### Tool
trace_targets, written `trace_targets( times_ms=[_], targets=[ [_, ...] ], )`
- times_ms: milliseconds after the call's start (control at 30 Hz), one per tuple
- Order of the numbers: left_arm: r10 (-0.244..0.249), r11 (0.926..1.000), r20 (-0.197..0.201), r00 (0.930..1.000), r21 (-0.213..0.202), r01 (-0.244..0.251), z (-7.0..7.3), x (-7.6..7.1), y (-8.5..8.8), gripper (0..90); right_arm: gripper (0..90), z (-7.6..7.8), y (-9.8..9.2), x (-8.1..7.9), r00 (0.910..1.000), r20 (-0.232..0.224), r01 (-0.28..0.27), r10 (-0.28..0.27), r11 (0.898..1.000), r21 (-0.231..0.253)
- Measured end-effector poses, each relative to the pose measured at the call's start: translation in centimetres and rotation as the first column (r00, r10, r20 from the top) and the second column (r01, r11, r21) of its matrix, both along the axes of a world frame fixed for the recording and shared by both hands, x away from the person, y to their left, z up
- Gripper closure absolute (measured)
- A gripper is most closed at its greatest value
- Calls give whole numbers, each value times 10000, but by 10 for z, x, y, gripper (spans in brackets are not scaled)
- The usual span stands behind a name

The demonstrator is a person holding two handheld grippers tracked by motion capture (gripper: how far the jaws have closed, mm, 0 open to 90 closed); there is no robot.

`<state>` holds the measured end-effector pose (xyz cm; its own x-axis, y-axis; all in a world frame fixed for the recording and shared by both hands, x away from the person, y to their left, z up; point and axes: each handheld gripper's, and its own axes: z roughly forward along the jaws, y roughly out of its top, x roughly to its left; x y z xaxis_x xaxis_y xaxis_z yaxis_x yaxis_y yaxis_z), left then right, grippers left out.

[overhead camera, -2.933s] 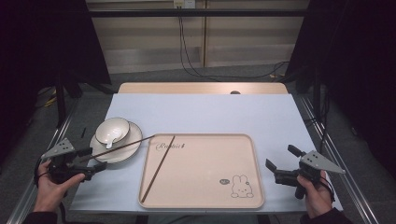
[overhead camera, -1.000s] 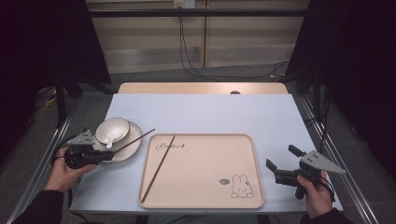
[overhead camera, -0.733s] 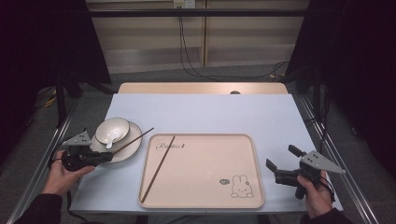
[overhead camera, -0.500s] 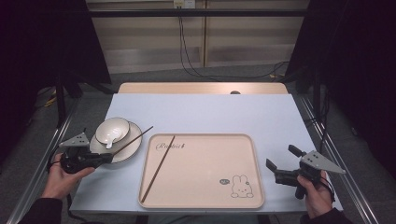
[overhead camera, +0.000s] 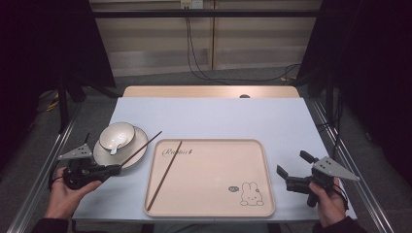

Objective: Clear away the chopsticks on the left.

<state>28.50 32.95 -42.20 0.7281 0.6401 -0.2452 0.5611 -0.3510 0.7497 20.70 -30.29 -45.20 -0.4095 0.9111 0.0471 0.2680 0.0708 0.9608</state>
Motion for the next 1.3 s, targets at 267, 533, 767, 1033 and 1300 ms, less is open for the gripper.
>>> trace_targets(
  times_ms=[267,533,767,1033,1300],
  targets=[
    [250,9986,-74,9997,-458,-253,6,-18,-19,848,0,0,0,0,10000,1,-28,28,10000,-12],
    [762,9951,-386,9963,-599,-785,4,-32,-37,848,0,0,1,0,10000,-33,-8,8,10000,25],
    [1513,9877,-524,9871,-322,-1531,7,-41,-51,848,0,0,1,0,10000,-19,-62,62,10000,-17],
    [2397,9684,-537,9694,-571,-2426,12,-49,-75,846,0,0,1,0,10000,3,-44,44,10000,-3],
    [2747,9604,-857,9577,-234,-2776,0,-39,-104,845,0,0,1,0,10000,-1,-72,72,10000,-13]
  ],
)
